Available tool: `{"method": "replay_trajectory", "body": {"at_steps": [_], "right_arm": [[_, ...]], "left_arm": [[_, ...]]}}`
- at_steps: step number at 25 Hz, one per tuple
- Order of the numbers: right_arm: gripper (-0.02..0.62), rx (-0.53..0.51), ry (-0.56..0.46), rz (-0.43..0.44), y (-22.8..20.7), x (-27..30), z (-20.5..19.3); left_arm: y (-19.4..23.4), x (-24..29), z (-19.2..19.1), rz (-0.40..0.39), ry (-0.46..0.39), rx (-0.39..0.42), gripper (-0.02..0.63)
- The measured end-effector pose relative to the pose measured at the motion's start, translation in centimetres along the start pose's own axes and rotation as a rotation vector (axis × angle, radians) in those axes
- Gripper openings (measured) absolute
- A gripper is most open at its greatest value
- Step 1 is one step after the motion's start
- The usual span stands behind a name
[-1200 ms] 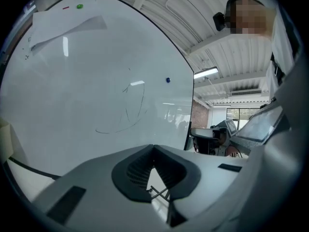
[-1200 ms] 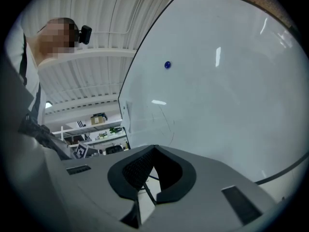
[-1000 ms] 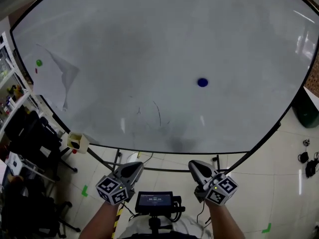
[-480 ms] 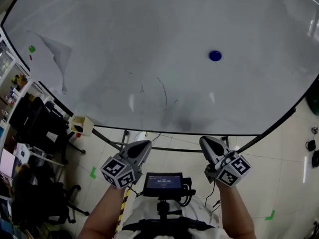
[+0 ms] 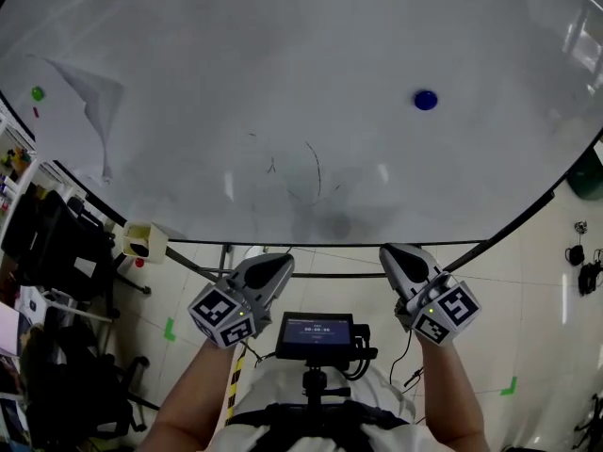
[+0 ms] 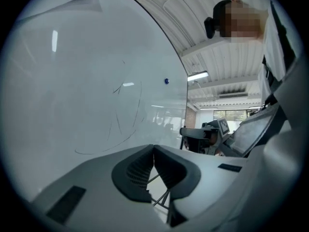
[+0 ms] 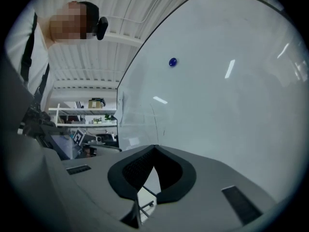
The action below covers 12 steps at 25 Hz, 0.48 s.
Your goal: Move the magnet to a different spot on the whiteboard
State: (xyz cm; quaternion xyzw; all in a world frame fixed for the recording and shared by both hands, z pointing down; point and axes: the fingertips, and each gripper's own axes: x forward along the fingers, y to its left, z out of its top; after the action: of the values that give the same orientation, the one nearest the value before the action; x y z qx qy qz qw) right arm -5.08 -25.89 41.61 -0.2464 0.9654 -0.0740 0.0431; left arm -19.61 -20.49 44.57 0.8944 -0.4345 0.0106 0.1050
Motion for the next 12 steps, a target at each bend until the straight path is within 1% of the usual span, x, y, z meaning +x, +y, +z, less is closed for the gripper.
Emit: {"method": "replay_trajectory", "body": {"at_steps": [1,3,9,12], "right_arm": [[0.008,-0.023,0.007,-0.006,0.0,0.4,0.2],[0.008,-0.066,0.018,-0.015,0.1,1.1,0.6],[0.008,-0.21,0.038,-0.031,0.4,2.4,3.2],[0.008,-0.251,0.032,-0.045,0.1,2.6,4.7]], "left_arm": [[-0.1,0.1,0.3,-0.03,-0.004,0.006,0.009],[0.1,0.3,0.5,-0.057,-0.002,0.013,0.011],[1.8,0.6,1.1,-0.058,0.003,0.001,0.009],[2.2,1.0,1.6,-0.077,-0.008,-0.011,0.008]]}}
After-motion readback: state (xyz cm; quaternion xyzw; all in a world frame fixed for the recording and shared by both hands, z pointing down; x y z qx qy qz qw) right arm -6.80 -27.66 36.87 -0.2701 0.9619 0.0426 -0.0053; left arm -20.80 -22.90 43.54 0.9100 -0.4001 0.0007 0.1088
